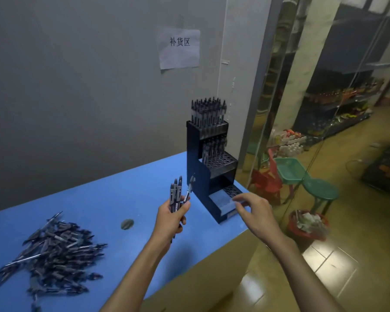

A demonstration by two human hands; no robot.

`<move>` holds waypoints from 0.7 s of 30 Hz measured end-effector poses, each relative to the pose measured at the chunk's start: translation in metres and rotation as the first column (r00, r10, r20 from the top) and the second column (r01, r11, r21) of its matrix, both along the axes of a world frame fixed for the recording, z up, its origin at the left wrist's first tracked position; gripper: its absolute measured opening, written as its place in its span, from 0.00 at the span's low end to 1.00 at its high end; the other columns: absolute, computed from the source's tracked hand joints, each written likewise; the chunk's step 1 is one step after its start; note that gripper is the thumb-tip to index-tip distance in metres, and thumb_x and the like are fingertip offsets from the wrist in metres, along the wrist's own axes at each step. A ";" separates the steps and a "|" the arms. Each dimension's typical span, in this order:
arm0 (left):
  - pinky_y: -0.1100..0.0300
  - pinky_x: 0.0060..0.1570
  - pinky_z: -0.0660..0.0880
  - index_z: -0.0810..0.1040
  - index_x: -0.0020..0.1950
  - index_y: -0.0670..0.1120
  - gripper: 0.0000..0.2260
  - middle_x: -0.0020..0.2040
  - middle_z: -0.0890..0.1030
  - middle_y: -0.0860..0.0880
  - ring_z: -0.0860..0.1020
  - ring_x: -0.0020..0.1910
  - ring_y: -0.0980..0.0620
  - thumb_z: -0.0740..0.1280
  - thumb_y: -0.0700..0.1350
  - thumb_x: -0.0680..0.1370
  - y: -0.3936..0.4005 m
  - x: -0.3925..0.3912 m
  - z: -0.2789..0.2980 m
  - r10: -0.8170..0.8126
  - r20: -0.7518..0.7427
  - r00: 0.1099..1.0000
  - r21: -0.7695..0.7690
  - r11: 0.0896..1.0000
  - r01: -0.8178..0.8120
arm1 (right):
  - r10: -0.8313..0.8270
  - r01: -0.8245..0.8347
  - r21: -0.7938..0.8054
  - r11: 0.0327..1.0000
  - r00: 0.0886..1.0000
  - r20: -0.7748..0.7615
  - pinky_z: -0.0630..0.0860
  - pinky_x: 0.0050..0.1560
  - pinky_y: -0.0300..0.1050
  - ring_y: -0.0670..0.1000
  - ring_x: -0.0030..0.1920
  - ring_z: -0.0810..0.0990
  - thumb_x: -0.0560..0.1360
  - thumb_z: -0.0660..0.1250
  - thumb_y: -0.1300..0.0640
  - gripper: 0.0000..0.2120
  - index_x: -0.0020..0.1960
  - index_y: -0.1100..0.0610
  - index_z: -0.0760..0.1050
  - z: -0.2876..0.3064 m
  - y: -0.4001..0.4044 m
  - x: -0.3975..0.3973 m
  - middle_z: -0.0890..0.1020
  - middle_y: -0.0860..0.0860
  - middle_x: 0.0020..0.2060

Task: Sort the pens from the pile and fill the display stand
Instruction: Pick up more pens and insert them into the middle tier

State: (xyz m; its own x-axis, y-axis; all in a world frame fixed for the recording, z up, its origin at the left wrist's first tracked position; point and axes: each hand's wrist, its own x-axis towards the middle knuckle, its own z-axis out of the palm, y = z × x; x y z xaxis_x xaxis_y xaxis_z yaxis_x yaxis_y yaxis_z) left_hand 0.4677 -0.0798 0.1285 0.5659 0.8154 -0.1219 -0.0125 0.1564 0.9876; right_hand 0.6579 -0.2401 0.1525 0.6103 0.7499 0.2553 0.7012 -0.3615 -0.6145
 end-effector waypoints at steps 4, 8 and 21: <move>0.60 0.26 0.61 0.80 0.57 0.47 0.06 0.41 0.73 0.44 0.69 0.29 0.52 0.69 0.43 0.81 -0.012 0.037 0.003 0.003 -0.007 1.000 0.020 1.000 -0.003 | 0.019 -0.020 0.034 0.999 1.000 0.023 0.76 0.49 0.41 0.44 0.49 0.81 0.79 0.67 0.57 0.08 0.55 0.52 0.82 0.008 -0.003 0.035 0.84 0.45 0.51; 0.60 0.27 0.62 0.79 0.59 0.47 0.06 0.42 0.75 0.43 0.69 0.30 0.52 0.67 0.44 0.82 -0.012 0.072 0.007 0.019 -0.013 1.000 0.057 0.998 -0.019 | 0.057 -0.058 0.026 0.998 0.997 0.045 0.78 0.50 0.47 0.45 0.49 0.81 0.79 0.66 0.56 0.08 0.55 0.51 0.82 0.010 0.007 0.068 0.83 0.45 0.51; 0.64 0.24 0.64 0.80 0.55 0.43 0.06 0.36 0.77 0.45 0.70 0.25 0.56 0.71 0.41 0.79 0.020 0.177 0.017 0.210 0.100 0.973 0.034 0.976 -0.214 | 0.247 -0.243 -0.040 0.969 0.958 0.146 0.79 0.50 0.48 0.44 0.47 0.80 0.79 0.66 0.52 0.08 0.56 0.50 0.81 0.031 0.070 0.167 0.83 0.44 0.49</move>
